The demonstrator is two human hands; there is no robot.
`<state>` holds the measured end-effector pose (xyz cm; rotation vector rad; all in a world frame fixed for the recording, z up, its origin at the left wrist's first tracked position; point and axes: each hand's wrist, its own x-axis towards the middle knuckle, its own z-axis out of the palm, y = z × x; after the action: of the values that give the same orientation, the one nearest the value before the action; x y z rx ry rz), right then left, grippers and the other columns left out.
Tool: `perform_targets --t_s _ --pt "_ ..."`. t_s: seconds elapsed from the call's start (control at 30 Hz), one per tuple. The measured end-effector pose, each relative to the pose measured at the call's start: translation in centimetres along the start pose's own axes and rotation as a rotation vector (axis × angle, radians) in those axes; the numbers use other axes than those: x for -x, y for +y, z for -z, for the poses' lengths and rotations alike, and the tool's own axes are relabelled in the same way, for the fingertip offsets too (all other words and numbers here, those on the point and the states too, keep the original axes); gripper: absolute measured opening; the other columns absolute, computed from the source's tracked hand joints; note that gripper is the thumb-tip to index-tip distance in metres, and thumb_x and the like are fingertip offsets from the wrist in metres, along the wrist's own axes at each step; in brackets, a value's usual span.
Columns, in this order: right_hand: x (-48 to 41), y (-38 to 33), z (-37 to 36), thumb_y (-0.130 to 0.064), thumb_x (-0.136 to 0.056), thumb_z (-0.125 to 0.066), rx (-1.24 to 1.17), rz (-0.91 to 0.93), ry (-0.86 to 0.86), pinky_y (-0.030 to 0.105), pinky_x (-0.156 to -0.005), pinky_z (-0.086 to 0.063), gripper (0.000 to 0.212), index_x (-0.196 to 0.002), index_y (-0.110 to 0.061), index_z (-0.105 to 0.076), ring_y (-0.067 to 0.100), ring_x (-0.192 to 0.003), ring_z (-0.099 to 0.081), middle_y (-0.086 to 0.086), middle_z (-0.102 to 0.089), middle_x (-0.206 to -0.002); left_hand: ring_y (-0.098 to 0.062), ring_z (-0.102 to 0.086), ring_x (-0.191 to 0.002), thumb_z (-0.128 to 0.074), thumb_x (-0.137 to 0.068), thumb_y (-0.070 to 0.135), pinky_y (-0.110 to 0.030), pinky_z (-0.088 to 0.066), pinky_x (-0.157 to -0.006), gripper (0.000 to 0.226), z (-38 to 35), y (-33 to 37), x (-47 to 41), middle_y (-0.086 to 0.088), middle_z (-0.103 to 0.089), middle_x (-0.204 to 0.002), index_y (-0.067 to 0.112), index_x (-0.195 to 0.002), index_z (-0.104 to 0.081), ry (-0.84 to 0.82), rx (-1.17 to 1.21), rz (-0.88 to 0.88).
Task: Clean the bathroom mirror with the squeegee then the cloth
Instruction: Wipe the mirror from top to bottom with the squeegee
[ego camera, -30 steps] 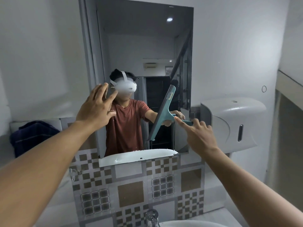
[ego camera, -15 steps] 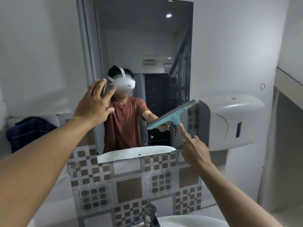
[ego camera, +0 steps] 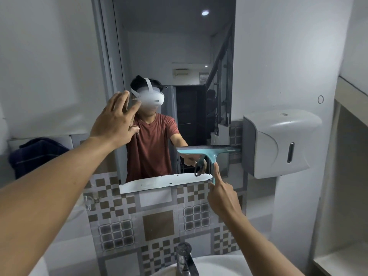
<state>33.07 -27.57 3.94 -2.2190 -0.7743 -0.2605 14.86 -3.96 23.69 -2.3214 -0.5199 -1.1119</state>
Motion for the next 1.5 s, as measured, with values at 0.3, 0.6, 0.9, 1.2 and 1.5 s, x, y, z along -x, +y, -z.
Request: perform_targets --t_s 0.3,0.6,0.9,1.2,1.5 --pt "2.2 -2.0 -2.0 -0.012 -0.104 -0.037 -0.234 -0.090 -0.087 0.037 -0.052 -0.040 0.079 -0.157 -0.040 0.014 0.019 -0.058 -0.048 0.007 -0.059 -0.074 -0.042 -0.028 -0.140 -0.083 -0.076 0.032 -0.061 -0.043 -0.103 0.082 0.7 -0.5 -0.3 -0.023 -0.030 -0.154 0.017 -0.147 -0.045 -0.009 -0.025 -0.018" --pt "3.3 -4.2 -3.4 -0.018 -0.104 -0.038 -0.413 -0.148 -0.126 0.045 -0.062 -0.056 0.076 -0.158 -0.039 0.012 0.023 -0.065 -0.055 0.011 -0.064 -0.084 -0.043 -0.024 -0.143 -0.081 -0.079 0.030 -0.060 -0.039 -0.108 0.084 0.3 -0.5 0.0 -0.023 -0.027 -0.157 0.017 -0.151 -0.041 -0.019 -0.026 -0.005" --pt "3.0 -5.6 -3.5 -0.015 -0.103 -0.041 -0.529 -0.139 -0.177 0.036 -0.057 -0.056 0.083 -0.155 -0.044 0.018 0.020 -0.063 -0.054 0.004 -0.060 -0.082 -0.041 -0.023 -0.144 -0.080 -0.080 0.035 -0.059 -0.040 -0.107 0.085 0.6 -0.7 0.0 -0.020 -0.026 -0.159 0.019 -0.152 -0.038 -0.038 -0.049 -0.014" --pt "4.4 -9.1 -5.2 -0.017 -0.103 -0.042 -0.661 -0.190 -0.179 0.045 -0.076 -0.061 0.083 -0.157 -0.032 0.019 0.025 -0.077 -0.063 -0.003 -0.053 -0.082 -0.041 -0.024 -0.144 -0.080 -0.079 0.035 -0.058 -0.040 -0.107 0.086 0.2 -0.9 0.0 -0.019 -0.026 -0.159 0.019 -0.152 -0.038 -0.026 -0.066 -0.013" --pt "5.8 -11.2 -7.3 -0.016 -0.105 -0.041 -0.707 -0.173 -0.223 0.023 -0.052 -0.048 0.082 -0.156 -0.030 0.022 0.015 -0.066 -0.051 -0.002 -0.050 -0.073 -0.042 -0.023 -0.144 -0.079 -0.080 0.037 -0.058 -0.038 -0.110 0.088 -0.2 -1.3 -0.1 -0.020 -0.026 -0.159 0.020 -0.154 -0.035 -0.019 -0.079 -0.022"
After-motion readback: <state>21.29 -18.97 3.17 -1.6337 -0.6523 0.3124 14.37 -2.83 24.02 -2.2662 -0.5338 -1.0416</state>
